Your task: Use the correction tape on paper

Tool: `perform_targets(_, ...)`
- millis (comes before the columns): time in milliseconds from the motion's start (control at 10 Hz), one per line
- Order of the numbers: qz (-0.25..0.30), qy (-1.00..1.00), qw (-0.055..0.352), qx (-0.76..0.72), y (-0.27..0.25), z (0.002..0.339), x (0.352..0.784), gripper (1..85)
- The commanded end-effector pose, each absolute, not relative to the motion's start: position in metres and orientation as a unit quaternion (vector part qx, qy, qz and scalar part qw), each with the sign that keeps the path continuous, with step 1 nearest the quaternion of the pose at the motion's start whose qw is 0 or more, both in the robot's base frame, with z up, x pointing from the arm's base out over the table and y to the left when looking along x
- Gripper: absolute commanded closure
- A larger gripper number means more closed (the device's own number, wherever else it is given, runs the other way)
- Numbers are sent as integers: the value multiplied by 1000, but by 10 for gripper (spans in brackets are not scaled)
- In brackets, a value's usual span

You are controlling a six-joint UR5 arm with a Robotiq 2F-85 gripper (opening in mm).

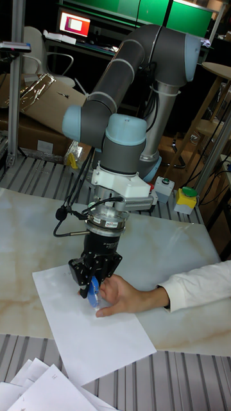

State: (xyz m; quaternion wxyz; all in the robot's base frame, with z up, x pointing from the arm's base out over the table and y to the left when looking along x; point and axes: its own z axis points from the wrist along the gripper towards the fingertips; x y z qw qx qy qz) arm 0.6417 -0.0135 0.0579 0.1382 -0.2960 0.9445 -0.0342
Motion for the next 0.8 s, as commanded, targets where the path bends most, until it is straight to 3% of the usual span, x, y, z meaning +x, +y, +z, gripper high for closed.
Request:
perform_targets(0,-34,946,135,-294,-16,61,638,540)
perform_targets(500,-40,948,130,-287,-20,60,637,663)
perform_targets(600,-38,950,129,-282,-20,60,636,707)
perform_targets(700,-39,953,124,-274,-21,59,634,830)
